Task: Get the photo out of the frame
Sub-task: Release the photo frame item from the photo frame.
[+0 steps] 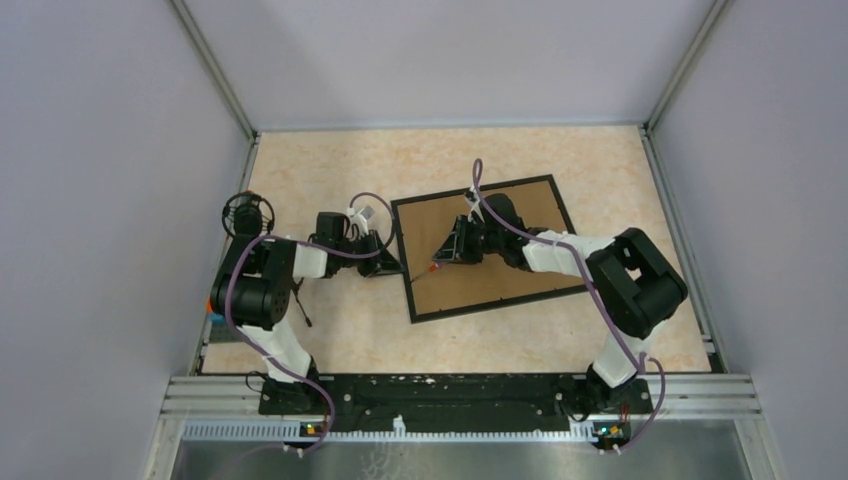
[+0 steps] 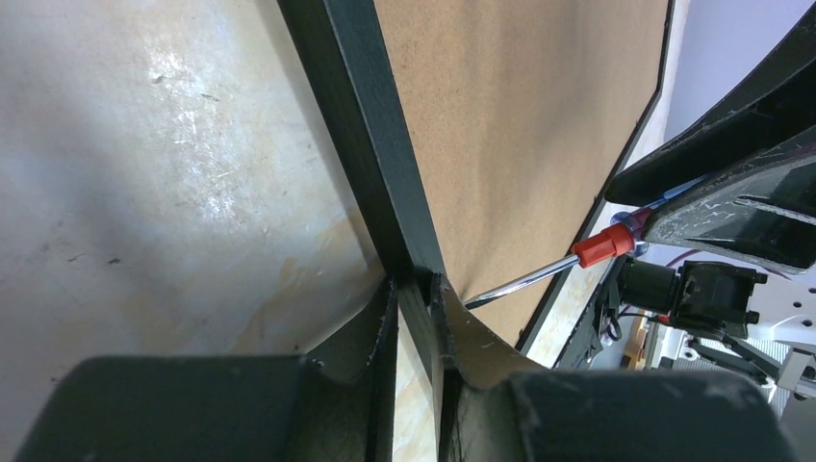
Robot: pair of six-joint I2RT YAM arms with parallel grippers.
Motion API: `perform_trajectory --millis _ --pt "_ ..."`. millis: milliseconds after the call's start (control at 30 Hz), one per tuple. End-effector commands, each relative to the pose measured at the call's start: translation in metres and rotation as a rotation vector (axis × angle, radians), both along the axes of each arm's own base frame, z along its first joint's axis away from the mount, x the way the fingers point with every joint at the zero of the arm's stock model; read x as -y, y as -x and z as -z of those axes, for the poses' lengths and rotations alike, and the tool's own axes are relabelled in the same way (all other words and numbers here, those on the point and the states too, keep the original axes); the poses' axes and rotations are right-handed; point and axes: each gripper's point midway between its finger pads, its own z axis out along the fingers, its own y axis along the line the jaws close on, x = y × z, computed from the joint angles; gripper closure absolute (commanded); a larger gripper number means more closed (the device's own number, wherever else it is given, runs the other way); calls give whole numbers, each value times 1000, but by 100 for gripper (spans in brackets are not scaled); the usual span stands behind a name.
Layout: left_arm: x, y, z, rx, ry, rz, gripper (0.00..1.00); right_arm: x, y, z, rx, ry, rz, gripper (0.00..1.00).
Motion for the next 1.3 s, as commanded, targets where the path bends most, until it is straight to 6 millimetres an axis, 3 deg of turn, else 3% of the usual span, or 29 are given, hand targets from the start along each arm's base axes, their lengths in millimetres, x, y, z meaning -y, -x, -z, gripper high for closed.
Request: perform_trajectory --millis 0,267,700,967,1267 --pt "-4 9 27 -54 -69 -7 81 6 -10 1 98 36 -5 100" --pt "-4 9 29 -61 -71 -7 80 8 -5 9 164 51 -36 100" --pt "-4 9 29 -59 -70 -5 81 19 7 8 110 75 -34 100" --pt "-4 10 30 -67 -66 -3 82 16 10 8 98 46 -28 100" --pt "-4 10 32 -74 -66 -5 82 -2 14 7 100 26 -43 100"
